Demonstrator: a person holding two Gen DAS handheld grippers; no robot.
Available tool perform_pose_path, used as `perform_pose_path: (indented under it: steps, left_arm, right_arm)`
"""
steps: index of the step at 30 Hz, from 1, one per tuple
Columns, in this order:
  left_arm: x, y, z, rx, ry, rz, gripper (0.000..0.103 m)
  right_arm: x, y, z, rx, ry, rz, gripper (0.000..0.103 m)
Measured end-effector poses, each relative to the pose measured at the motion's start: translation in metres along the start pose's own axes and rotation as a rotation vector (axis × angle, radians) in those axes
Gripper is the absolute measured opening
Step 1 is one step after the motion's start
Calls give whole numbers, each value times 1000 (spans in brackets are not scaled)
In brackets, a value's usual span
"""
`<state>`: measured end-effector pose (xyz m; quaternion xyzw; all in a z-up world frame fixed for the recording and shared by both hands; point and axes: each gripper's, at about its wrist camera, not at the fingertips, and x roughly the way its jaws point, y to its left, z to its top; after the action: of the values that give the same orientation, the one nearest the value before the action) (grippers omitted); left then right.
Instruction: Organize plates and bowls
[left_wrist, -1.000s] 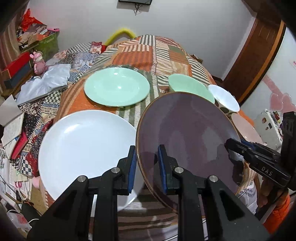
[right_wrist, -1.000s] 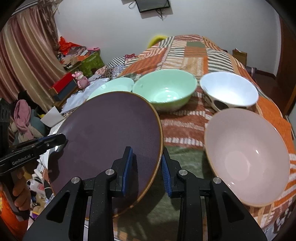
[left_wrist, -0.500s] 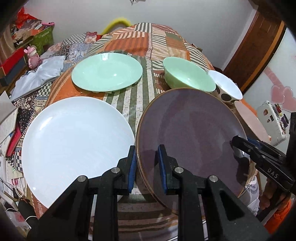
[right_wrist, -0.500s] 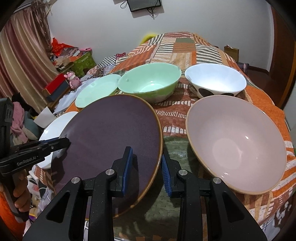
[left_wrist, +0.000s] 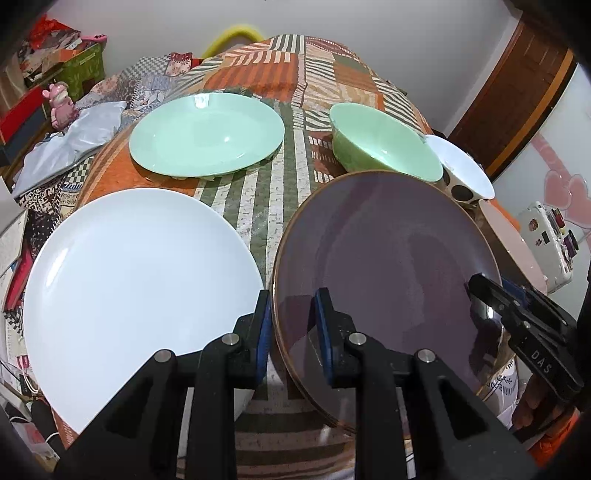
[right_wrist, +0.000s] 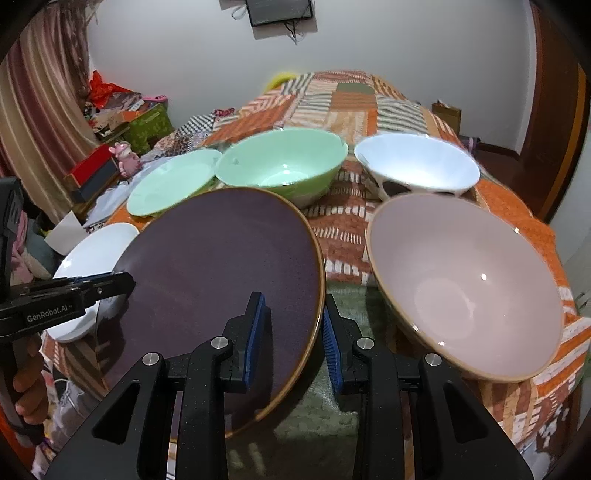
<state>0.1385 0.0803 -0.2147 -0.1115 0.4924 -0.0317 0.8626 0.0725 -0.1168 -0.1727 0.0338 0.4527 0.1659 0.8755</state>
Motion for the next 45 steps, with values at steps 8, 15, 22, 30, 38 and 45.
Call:
perform_pose_path:
  steps: [8, 15, 22, 30, 38, 45]
  left_arm:
    - [13, -5, 3, 18, 15, -3, 22]
    - [13, -2, 3, 11, 21, -15, 22]
    - [-8, -4, 2, 33, -38, 5, 22]
    - [-48, -3, 1, 62, -123, 61, 25]
    - [-84, 15, -2, 45, -204, 120, 41]
    - [-116, 44, -8, 26, -263, 204, 57]
  right_arm:
    - [1, -13, -4, 63, 15, 26, 27]
    - [1, -13, -3, 61, 24, 31, 29]
    - [-11, -7, -3, 41, 7, 14, 29]
    - [-29, 7, 1, 8, -34, 50, 30]
    - [-39, 33, 12, -65, -82, 88, 31]
    - [-39, 62, 25, -128, -118, 127, 46]
